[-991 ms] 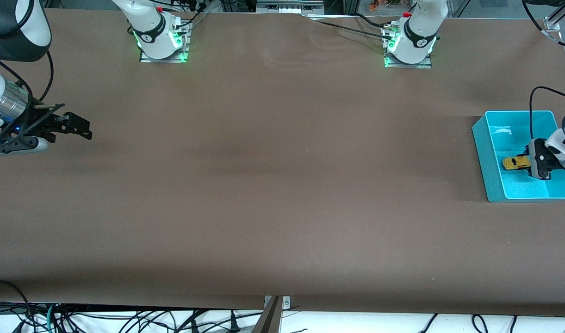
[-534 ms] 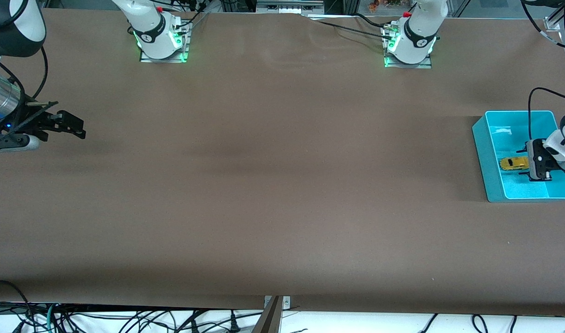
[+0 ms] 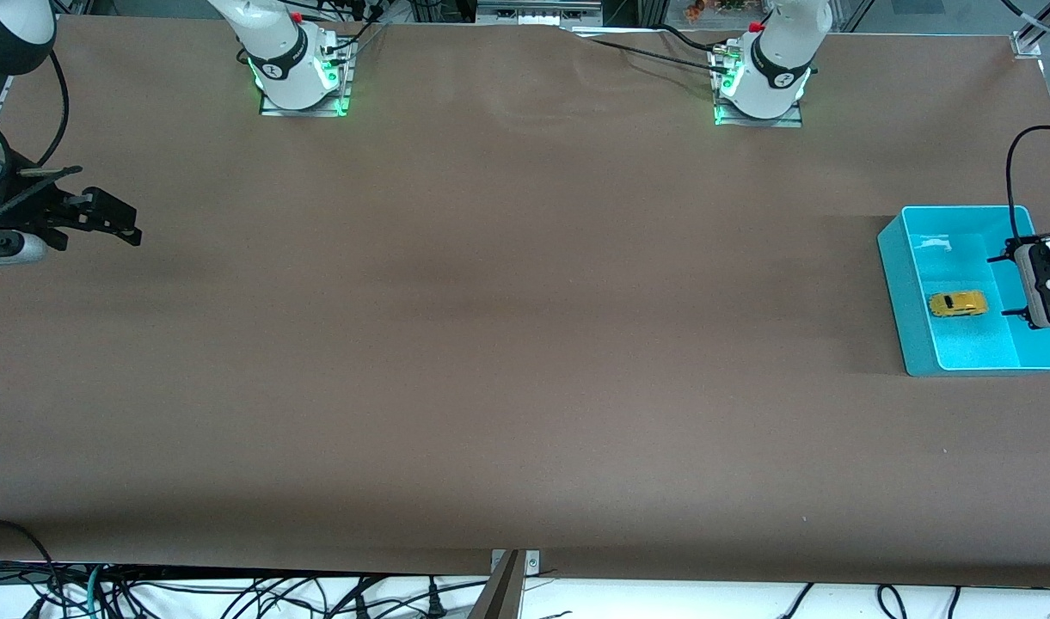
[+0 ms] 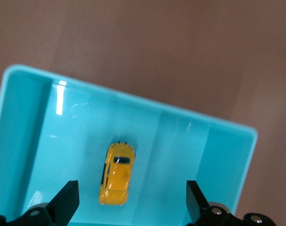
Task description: Wind and store yellow beetle car
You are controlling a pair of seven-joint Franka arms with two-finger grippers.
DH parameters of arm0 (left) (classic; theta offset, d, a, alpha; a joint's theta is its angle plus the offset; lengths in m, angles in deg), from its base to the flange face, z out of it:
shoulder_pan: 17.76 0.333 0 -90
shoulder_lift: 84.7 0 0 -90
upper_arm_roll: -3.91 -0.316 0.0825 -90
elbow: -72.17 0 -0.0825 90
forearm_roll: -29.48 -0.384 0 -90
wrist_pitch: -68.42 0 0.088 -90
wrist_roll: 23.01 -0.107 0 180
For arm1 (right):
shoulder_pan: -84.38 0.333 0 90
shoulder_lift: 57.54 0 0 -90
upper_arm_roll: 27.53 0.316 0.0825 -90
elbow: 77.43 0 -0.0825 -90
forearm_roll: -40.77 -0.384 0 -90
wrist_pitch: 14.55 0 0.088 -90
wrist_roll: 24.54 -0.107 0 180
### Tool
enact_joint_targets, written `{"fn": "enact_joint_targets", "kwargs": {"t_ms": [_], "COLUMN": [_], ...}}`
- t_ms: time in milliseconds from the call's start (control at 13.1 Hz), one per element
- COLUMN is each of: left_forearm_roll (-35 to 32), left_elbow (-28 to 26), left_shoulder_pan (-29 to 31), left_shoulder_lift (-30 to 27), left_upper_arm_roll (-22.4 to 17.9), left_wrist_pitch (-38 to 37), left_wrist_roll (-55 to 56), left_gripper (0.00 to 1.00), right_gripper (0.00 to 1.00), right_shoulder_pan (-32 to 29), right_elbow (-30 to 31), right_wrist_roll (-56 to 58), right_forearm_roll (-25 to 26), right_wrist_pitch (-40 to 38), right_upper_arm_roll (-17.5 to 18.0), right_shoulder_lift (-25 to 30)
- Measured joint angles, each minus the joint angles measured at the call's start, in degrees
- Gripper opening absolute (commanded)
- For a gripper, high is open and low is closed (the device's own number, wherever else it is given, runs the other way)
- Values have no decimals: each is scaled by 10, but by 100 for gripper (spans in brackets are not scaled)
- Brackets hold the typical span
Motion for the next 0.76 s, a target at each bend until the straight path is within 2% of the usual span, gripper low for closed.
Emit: {"fn": "enact_joint_targets", "kwargs": {"t_ms": [229,457,762], "left_forearm_roll": [33,48,61], "left_elbow": [3,3,10], "left_shoulder_pan": [-51,-116,-153], "left_shoulder_lift": [-63,-125,-176], "left_upper_arm_roll": [4,8,50], "left_wrist_pitch": [-79,-127,-154], "left_wrist_roll": [165,342,613], "left_gripper": [100,100,100], "right_gripper": [100,100,100], "right_shoulder_pan": [0,0,0], "right_elbow": [-1,-1,-2], "right_wrist_roll": [0,0,0], "right_forearm_roll": [0,0,0], "right_wrist_pitch": [-1,-1,-1], "right_upper_arm_roll": [0,0,0], "right_shoulder_lift": [0,0,0]}}
